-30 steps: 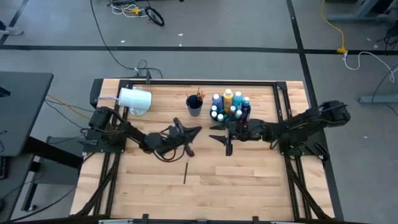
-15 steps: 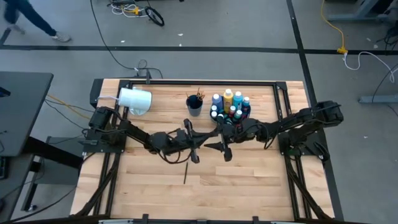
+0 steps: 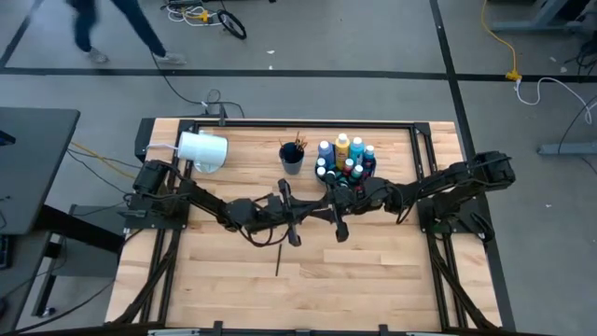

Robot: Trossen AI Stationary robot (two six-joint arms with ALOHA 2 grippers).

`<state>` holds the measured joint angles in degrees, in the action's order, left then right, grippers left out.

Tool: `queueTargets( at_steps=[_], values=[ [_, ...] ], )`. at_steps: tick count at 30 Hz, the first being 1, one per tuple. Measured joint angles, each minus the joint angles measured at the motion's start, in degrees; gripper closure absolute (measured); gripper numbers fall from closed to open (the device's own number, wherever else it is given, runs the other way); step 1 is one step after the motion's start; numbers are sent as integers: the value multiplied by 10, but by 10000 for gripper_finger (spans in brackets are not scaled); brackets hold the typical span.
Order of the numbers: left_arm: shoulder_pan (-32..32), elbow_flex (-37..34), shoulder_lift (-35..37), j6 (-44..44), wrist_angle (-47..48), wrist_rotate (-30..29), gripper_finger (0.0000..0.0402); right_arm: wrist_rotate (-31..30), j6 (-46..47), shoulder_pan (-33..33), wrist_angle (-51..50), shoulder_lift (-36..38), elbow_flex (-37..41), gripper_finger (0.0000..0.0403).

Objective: Pick & Place Paint Supplies
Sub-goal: Put the gold paint brush into the blue cup

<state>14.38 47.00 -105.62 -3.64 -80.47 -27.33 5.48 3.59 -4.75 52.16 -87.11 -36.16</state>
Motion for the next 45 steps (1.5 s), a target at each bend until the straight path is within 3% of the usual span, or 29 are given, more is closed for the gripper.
queueTargets(
  at_steps=[4, 10, 18, 22, 27, 31, 35, 38, 45],
  values=[
    [3, 0, 0, -2, 0, 0, 396, 1, -21, 0, 1, 0, 0, 391],
    [13, 0, 0, -52, -1, -2, 384, 1, -25, 0, 0, 0, 0, 382],
    [32, 0, 26, -128, 1, -99, 331, -1, -39, 1, -6, 6, 1, 393],
    [51, 0, 63, -175, 2, -198, 297, -31, -45, 0, -8, 21, 1, 390],
    [76, 0, 132, -273, 38, -406, 270, -159, -99, 2, -25, 45, -4, 391],
    [85, 0, 184, -305, 108, -499, 266, -209, -118, 16, -165, 47, -71, 392],
    [85, 0, 217, -304, 188, -516, 271, -263, -118, 53, -368, 25, -181, 392],
    [82, 0, 222, -290, 239, -513, 276, -287, -122, 83, -383, 7, -221, 392],
    [80, -1, 222, -217, 320, -513, 282, -242, -100, 151, -355, -39, -226, 393]
  ],
)
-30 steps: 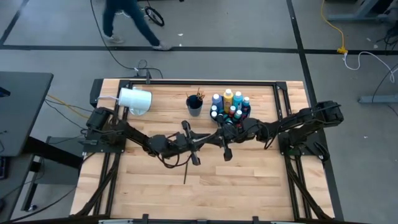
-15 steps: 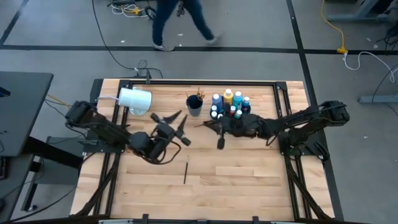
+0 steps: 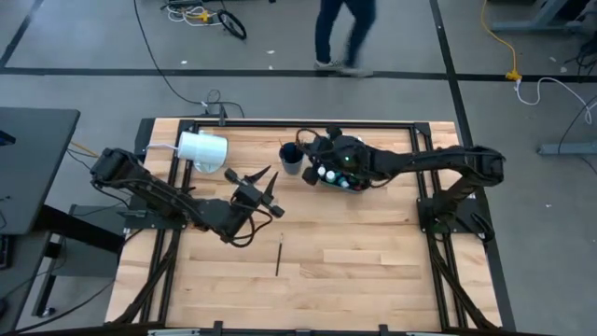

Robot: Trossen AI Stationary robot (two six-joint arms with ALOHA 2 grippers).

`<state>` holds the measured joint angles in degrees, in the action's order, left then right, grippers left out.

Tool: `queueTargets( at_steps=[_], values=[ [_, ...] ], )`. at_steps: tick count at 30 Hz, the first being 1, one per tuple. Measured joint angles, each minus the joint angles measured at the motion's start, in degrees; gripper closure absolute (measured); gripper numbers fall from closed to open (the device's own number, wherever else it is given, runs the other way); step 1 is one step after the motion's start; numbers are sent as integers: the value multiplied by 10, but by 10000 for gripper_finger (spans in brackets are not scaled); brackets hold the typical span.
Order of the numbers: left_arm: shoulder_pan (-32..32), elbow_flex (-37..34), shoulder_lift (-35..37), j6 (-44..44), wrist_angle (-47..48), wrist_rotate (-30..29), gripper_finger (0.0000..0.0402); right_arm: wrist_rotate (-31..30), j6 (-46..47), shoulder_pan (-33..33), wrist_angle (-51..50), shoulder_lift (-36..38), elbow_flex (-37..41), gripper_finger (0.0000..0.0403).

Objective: Pick & Place Paint Supplies
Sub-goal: Put the gold paint brush into the blue cup, then put the silver paint brush into the blue cup

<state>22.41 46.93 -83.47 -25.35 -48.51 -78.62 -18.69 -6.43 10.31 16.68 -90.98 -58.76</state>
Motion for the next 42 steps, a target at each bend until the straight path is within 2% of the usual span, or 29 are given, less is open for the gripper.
queueTargets(
  at_steps=[6, 14, 22, 28, 30, 36, 42],
  values=[
    [0, 0, 0, 26, 29, 1, 283, 38, 15, 19, 4, -56, 0, 391],
    [0, 0, 0, 41, 44, 1, 283, 47, 14, 23, 6, -95, 0, 340],
    [0, 0, 0, 84, 72, 2, 283, 47, 11, 23, 11, -94, 0, 292],
    [0, 0, 0, 188, 145, 9, 283, 46, -23, 5, 17, -69, 0, 258],
    [0, 0, 0, 243, 176, 38, 283, 47, -34, -7, 14, -53, 0, 251],
    [0, 0, 0, 421, 259, 176, 283, 46, -38, -53, 0, 7, 0, 245],
    [1, 0, 0, 575, 356, 267, 283, 47, -38, -113, -74, 73, 0, 244]
  ],
)
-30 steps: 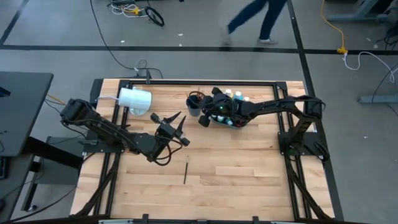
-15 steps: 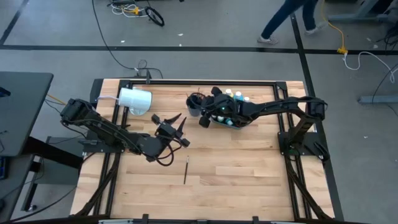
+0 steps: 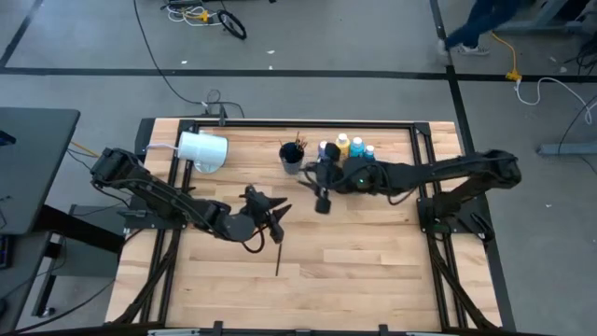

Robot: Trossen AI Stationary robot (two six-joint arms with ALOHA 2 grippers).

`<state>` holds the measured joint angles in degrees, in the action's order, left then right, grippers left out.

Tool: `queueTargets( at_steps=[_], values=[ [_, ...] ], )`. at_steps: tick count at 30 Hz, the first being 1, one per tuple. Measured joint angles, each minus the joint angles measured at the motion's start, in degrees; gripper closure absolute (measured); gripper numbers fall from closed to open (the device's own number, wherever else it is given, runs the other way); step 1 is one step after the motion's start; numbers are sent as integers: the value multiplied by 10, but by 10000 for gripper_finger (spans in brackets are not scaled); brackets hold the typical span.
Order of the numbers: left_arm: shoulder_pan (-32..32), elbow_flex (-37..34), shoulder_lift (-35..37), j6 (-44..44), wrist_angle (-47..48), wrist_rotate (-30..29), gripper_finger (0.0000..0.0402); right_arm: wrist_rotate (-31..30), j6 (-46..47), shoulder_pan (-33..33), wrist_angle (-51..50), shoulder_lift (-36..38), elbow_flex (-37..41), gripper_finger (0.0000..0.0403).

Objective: Pick & Place Paint Supplies
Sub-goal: Put the silver paint brush into the blue cup

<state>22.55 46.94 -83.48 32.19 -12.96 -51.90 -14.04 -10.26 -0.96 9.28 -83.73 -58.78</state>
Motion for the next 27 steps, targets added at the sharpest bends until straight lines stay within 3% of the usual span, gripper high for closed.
queueTargets(
  at_steps=[5, 14, 22, 24, 27],
  values=[
    [7, 3, 0, 34, 16, 17, 283, 1, 15, -51, -41, 20, 0, 244],
    [-8, 82, 0, -124, 13, 23, 283, -8, 23, -118, -42, 22, 0, 244],
    [-67, 82, 0, -448, 16, -7, 295, -125, -10, -173, -59, 60, 0, 244],
    [-92, 82, 0, -444, 9, 21, 301, -145, -14, -188, -71, 69, 0, 244],
    [-133, 82, -11, -402, 2, 166, 310, -163, -33, -204, -79, 79, 0, 244]
  ],
)
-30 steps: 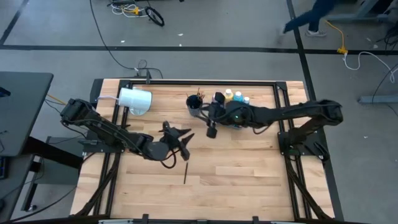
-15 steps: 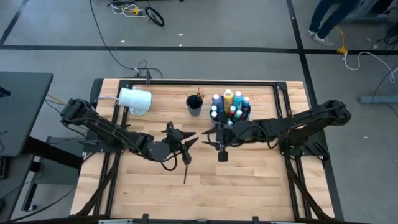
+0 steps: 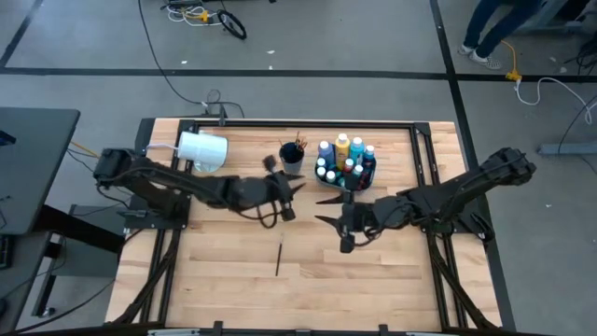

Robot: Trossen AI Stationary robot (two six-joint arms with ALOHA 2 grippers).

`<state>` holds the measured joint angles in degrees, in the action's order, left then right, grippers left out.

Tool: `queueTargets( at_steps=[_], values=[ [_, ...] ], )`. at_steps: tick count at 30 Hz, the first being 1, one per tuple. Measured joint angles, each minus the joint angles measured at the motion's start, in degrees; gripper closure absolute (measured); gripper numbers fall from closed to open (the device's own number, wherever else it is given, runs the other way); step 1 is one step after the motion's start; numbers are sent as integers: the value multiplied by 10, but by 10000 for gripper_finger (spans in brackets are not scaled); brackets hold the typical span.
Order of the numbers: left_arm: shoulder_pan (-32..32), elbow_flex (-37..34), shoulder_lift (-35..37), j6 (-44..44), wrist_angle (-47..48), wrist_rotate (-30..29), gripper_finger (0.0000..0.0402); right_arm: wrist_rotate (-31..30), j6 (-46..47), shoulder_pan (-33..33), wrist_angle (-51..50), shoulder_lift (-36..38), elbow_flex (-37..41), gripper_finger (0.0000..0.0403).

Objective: Pick & Place Paint Supplies
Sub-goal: Put the silver paint brush into the blue cup

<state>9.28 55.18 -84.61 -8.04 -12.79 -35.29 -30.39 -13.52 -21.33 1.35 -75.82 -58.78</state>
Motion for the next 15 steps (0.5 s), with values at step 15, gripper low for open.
queueTargets(
  at_steps=[15],
  values=[
    [108, 0, -150, 208, -101, -247, 321, -111, 148, -41, -143, 13, 34, 244]
  ],
)
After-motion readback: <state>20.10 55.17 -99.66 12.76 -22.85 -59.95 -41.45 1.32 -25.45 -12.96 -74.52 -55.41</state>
